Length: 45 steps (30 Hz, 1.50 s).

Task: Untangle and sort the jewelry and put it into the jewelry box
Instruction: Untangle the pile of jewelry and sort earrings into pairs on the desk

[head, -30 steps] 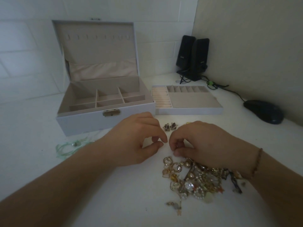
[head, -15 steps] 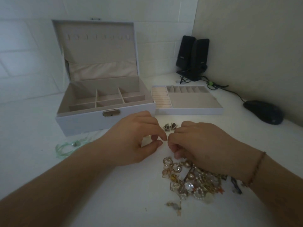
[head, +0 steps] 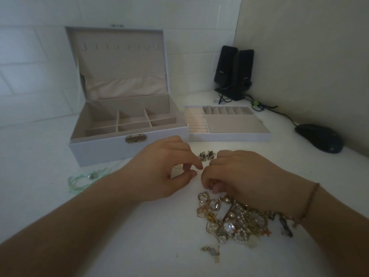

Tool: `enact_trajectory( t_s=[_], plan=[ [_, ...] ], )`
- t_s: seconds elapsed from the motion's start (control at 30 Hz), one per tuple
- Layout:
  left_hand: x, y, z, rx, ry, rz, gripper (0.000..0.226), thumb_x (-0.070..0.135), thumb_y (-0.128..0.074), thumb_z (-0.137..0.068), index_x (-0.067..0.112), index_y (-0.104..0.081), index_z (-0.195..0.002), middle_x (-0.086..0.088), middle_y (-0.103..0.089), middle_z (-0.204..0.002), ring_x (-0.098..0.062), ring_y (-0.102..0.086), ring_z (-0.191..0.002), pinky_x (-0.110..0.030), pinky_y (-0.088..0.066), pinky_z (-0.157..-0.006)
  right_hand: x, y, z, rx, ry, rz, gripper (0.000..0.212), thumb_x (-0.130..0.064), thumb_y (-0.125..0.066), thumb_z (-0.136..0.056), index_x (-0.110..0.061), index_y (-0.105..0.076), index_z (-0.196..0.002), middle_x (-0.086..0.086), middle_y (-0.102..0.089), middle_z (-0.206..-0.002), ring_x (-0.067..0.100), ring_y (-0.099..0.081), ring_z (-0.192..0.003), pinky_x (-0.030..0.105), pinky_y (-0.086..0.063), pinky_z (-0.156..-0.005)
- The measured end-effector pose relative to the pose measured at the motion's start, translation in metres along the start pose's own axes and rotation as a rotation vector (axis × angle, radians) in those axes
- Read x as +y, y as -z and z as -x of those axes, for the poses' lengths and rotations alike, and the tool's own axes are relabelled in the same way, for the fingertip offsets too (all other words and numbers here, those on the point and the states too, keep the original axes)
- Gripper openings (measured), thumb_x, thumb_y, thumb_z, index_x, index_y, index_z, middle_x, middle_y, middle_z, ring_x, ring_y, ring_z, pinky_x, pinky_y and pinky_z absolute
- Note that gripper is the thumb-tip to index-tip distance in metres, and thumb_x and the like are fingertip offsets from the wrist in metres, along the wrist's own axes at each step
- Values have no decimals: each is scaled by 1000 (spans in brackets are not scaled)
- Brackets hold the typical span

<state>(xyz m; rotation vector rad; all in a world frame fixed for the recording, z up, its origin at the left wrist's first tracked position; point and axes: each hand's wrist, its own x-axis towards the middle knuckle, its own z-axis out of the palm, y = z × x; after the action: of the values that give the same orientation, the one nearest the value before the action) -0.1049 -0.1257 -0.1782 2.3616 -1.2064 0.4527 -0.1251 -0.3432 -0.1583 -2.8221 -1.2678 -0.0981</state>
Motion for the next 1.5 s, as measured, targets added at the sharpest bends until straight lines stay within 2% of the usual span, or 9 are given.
enact_trajectory(
  t_s=[0.07,0.17,0.3,0.57,0.87,0.93,1.17,1.37,1.5],
  plan=[
    [0,0,0,0,3,5,18,28,-60,-87,23,-73,-98,12,-64,-84,-8,-56,-83,-22,-46,-76,10,12,4,-6,-135,-180,11,-29,-59,-89,-39,-59,-91,-27,-51,-78,-8,-49,-79,11,-33,-67],
    [-1,0,1,4,4,7,17,28,-61,-87,24,-73,-99,11,-65,-85,-8,-57,-84,-24,-47,-76,44,23,13,204,-300,-325,17,-21,-60,-88,-37,-58,-85,-19,-61,-81,-4,-56,-78,11,-37,-65],
    [-1,0,1,3,1,1,18,29,-60,-87,24,-73,-98,12,-64,-83,-8,-56,-83,-20,-45,-76,83,13,19,291,-477,-304,16,-17,-69,-82,-31,-62,-81,-6,-65,-77,17,-60,-76,35,-50,-73],
    [-1,-1,1,9,6,16,19,29,-59,-88,23,-73,-99,13,-64,-82,-6,-56,-83,-21,-46,-76,94,-4,13,211,-508,-413,14,-14,-73,-79,-28,-70,-78,-12,-67,-71,-8,-58,-68,-1,-37,-61],
    [-1,1,1,20,1,17,19,28,-60,-88,22,-74,-99,13,-64,-82,-7,-56,-82,-22,-46,-75,91,14,19,313,-498,-325,30,-8,-60,-88,-36,-65,-80,-14,-69,-78,8,-62,-78,15,-46,-71],
    [0,1,1,22,-8,20,18,28,-61,-87,22,-73,-98,13,-64,-82,-7,-56,-82,-20,-46,-75,83,27,24,255,-421,-346,28,-10,-64,-87,-37,-67,-79,-17,-69,-72,2,-61,-70,8,-43,-61],
    [2,-2,1,18,-29,25,18,29,-61,-87,22,-74,-98,13,-65,-84,-6,-56,-84,-20,-46,-77,69,42,41,-396,-219,-545,23,-26,-77,-75,-39,-70,-93,-13,-64,-81,2,-53,-67,8,-40,-60],
    [0,-2,1,25,-33,25,18,28,-61,-88,21,-74,-99,14,-64,-83,-8,-56,-83,-25,-48,-76,70,27,34,-403,-211,-530,14,-34,-76,-76,-38,-70,-88,-12,-65,-82,30,-56,-78,40,-50,-74],
    [-1,-2,1,22,-32,15,16,27,-63,-88,21,-73,-99,13,-65,-84,-8,-57,-84,-28,-49,-76,66,30,34,-352,-185,-570,5,-23,-71,-82,-28,-70,-83,-16,-66,-80,5,-56,-68,10,-41,-63]
  ],
)
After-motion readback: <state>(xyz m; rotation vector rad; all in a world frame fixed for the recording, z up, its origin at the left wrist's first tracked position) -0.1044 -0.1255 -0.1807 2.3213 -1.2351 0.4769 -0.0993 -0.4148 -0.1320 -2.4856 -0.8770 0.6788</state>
